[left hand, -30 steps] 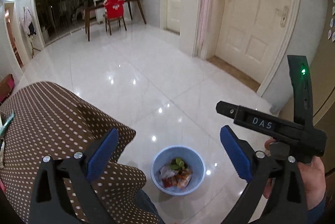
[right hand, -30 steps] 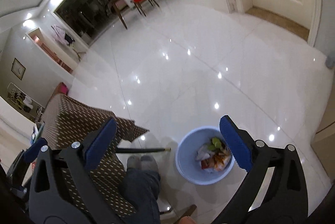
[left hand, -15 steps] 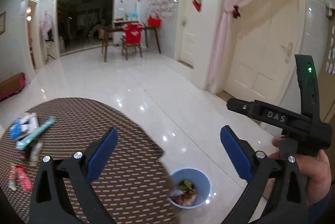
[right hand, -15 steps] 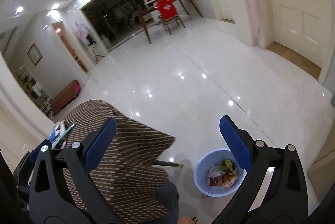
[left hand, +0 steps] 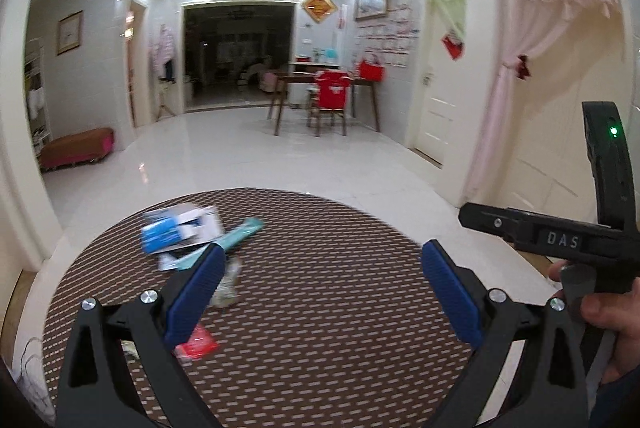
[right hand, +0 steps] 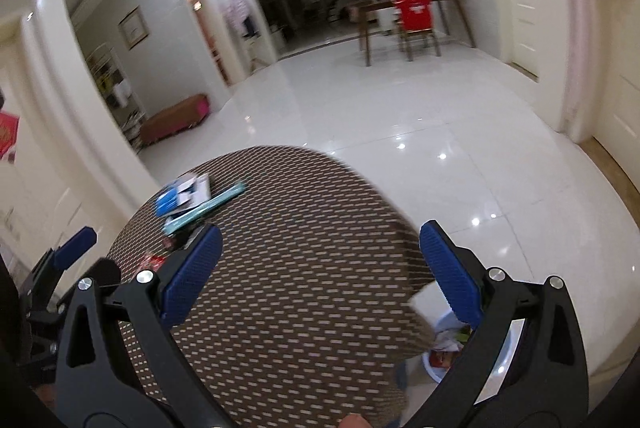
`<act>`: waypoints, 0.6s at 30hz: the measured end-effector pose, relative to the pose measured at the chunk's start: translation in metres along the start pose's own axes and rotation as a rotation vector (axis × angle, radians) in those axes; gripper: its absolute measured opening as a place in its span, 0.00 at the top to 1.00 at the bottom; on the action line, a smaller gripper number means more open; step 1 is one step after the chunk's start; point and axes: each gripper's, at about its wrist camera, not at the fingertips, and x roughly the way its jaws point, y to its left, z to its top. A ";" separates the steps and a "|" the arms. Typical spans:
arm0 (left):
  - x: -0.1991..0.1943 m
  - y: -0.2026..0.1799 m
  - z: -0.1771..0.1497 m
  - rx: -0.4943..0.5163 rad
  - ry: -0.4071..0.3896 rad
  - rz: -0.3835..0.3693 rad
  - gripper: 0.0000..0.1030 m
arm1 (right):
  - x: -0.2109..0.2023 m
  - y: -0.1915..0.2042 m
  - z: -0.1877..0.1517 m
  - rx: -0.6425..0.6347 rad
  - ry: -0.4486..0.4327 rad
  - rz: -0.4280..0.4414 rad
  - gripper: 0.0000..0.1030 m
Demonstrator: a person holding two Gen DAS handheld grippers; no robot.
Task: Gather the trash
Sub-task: 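Move both tools back over the table toward the remaining wrappers, then grasp the red-white checkered wrapper with left gripper while right gripper grasps red wrapper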
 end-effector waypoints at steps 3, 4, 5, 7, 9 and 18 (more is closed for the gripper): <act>-0.006 0.031 -0.005 -0.027 0.001 0.037 0.06 | 0.017 0.033 -0.004 -0.042 0.021 0.031 0.06; -0.008 0.042 -0.007 -0.033 0.002 0.055 0.06 | 0.023 0.045 -0.005 -0.058 0.030 0.045 0.06; -0.011 0.051 -0.009 -0.036 0.004 0.067 0.06 | 0.030 0.058 -0.007 -0.076 0.040 0.059 0.06; -0.014 0.069 -0.014 -0.046 0.011 0.102 0.06 | 0.039 0.077 -0.010 -0.105 0.055 0.083 0.06; -0.016 0.085 -0.018 -0.056 0.019 0.126 0.06 | 0.048 0.096 -0.014 -0.139 0.074 0.105 0.06; -0.009 0.157 -0.047 -0.101 0.116 0.243 0.06 | 0.108 0.158 -0.052 -0.270 0.210 0.170 0.06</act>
